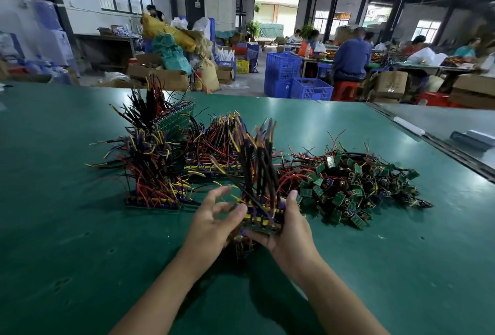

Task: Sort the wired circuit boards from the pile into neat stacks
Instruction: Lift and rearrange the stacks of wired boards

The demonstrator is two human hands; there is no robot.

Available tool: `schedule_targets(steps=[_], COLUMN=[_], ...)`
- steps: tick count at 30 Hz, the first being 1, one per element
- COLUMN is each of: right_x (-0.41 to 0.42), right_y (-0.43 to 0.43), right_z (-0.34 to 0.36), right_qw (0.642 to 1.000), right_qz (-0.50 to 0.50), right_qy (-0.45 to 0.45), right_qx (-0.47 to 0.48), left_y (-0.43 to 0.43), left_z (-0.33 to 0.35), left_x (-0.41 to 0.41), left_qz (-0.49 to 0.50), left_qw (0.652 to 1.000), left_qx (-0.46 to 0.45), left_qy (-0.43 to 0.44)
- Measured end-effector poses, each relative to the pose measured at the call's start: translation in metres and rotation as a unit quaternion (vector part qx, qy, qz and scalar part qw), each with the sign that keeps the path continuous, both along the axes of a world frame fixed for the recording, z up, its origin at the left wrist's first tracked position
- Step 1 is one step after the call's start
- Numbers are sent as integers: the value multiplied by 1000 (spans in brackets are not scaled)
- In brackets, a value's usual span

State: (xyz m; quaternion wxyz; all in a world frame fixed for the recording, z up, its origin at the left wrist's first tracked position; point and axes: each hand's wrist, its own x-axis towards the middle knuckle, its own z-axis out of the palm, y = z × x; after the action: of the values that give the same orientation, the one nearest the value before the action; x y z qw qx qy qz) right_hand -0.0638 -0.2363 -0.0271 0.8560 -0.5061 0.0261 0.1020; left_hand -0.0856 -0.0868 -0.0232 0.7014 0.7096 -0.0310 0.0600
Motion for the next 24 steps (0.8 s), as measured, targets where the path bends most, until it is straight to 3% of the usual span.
schedule_targets(steps=[2, 4, 7, 9, 12, 16, 20, 22, 24], right_x=[-1, -4, -7, -11, -13, -12, -6, -7, -9], right_y=[2, 1, -2, 0, -3, -13, -10, -9, -9], right_z=[-3, -8, -15, -17, -13, -9, -9, -10, -9], right_qw=[997, 974, 868, 798, 773, 656, 575, 549, 562], right_qz=[32, 49, 41, 67, 111, 204, 159, 130, 122], right_qy=[-38, -119, -245, -291, -315, -367, -373, -400, -424], right_qx=[-53, -184, -430, -523, -539, -627, -711, -722, -700], left_y=[5, 11, 24, 31, 39, 43, 43, 42, 42], left_z=[-2, -6, -13, -19, -27, -33, -36, -38, -38], left_x=[8, 17, 24, 25, 27, 26, 27, 29, 29], left_qz=[41, 77, 150, 188, 226, 243, 241, 236, 243], left_qw=[998, 989, 984, 980, 973, 969, 964, 966, 965], left_qx=[-50, -115, -92, -62, -41, 9, 63, 32, 14], left_qy=[27, 47, 31, 25, 38, 53, 90, 103, 101])
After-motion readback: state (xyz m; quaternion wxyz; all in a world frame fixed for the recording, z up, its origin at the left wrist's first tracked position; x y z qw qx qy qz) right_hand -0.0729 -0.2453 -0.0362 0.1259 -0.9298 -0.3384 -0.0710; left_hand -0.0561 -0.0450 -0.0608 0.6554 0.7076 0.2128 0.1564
